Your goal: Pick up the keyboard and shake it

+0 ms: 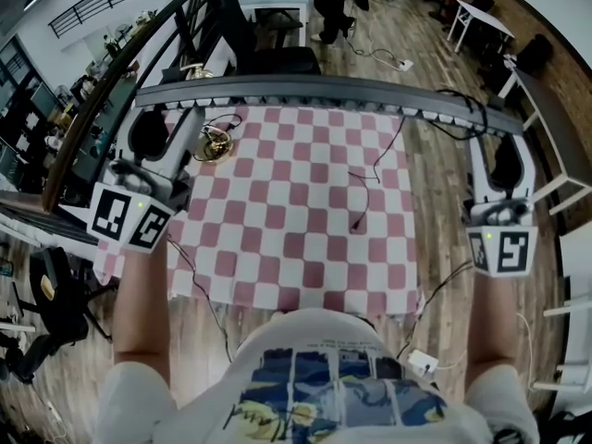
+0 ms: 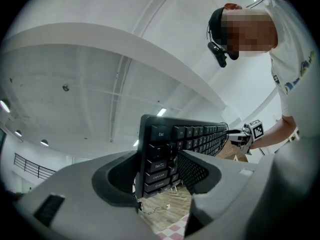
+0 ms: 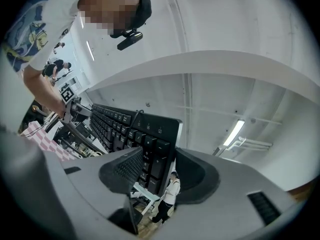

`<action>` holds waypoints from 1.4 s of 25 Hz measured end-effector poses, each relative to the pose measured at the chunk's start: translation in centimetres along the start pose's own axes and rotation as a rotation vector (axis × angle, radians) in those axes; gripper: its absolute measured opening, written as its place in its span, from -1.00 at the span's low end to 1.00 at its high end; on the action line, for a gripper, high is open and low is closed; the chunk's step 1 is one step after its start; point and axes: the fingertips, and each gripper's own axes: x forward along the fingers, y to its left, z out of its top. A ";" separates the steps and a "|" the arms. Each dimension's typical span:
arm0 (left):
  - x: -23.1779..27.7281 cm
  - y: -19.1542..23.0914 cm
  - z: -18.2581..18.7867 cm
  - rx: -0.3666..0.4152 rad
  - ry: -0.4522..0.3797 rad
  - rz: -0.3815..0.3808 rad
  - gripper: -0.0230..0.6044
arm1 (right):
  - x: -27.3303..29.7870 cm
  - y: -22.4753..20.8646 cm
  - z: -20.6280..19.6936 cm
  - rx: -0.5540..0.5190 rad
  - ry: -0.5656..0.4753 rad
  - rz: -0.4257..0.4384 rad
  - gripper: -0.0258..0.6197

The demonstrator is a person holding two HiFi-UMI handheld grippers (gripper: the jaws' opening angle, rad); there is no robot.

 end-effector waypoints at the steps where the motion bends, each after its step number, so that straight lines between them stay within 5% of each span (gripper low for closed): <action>1: -0.1 0.0 -0.1 -0.002 0.001 0.000 -0.18 | 0.0 0.1 0.0 0.002 0.004 0.001 -0.34; 13: -0.5 0.5 -2.3 -0.052 0.062 0.000 -0.17 | 0.0 1.5 -2.3 0.074 0.081 0.034 -0.34; 35: -1.8 -1.2 -12.4 -0.211 0.280 0.009 -0.17 | -2.2 4.7 -11.5 0.246 0.298 0.095 -0.35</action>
